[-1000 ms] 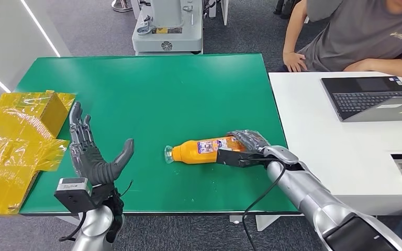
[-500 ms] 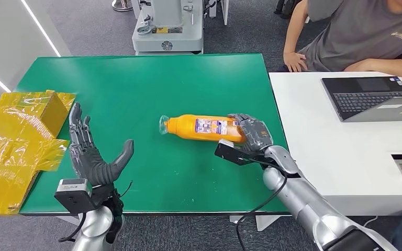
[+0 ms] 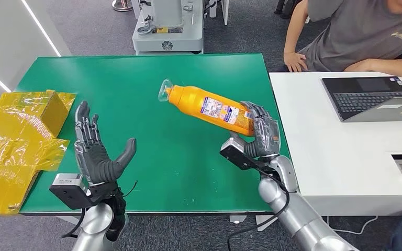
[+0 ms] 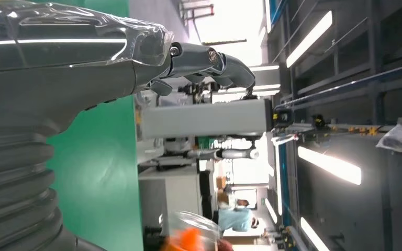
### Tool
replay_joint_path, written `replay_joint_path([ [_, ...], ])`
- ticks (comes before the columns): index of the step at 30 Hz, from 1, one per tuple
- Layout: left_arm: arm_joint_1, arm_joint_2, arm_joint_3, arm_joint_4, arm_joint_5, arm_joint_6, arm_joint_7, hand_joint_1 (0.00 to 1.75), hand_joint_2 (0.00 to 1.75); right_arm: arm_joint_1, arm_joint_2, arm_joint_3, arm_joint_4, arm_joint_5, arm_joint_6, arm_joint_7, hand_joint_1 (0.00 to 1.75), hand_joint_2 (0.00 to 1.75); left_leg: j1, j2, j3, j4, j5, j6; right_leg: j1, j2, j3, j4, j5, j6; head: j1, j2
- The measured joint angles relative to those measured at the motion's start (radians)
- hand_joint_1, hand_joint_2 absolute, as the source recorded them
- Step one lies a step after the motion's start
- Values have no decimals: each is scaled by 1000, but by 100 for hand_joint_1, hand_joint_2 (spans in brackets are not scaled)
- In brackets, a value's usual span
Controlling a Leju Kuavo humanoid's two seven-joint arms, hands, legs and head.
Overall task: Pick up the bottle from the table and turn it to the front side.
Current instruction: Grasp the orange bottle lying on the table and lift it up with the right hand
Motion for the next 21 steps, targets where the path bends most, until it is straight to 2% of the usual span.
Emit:
replay_joint_path([
  [3, -11, -5, 0, 15, 6, -30, 6, 0, 175, 31, 6, -12, -43, -21, -12, -29, 175, 175, 0, 0, 0, 0, 0, 0, 0, 0, 0, 0, 0, 0, 0, 0],
  [7, -83, -22, -5, 88, 40, -166, 70, 0, 175, 134, 37, -36, -179, -48, -22, -103, 175, 175, 0, 0, 0, 0, 0, 0, 0, 0, 0, 0, 0, 0, 0, 0],
  [10, -108, -24, -14, 114, 86, -247, 114, 0, 175, 136, 39, -31, -185, -33, -15, -97, 175, 175, 0, 0, 0, 0, 0, 0, 0, 0, 0, 0, 0, 0, 0, 0],
  [14, -133, -24, -19, 142, 138, -325, 121, 0, 175, 134, 39, -22, -178, -12, 20, -85, 175, 175, 0, 0, 0, 0, 0, 0, 0, 0, 0, 0, 0, 0, 0, 0],
  [21, -161, -16, -36, 155, 170, -377, 127, 0, 175, 128, 39, -7, -158, -2, 83, -77, 175, 175, 0, 0, 0, 0, 0, 0, 0, 0, 0, 0, 0, 0, 0, 0],
])
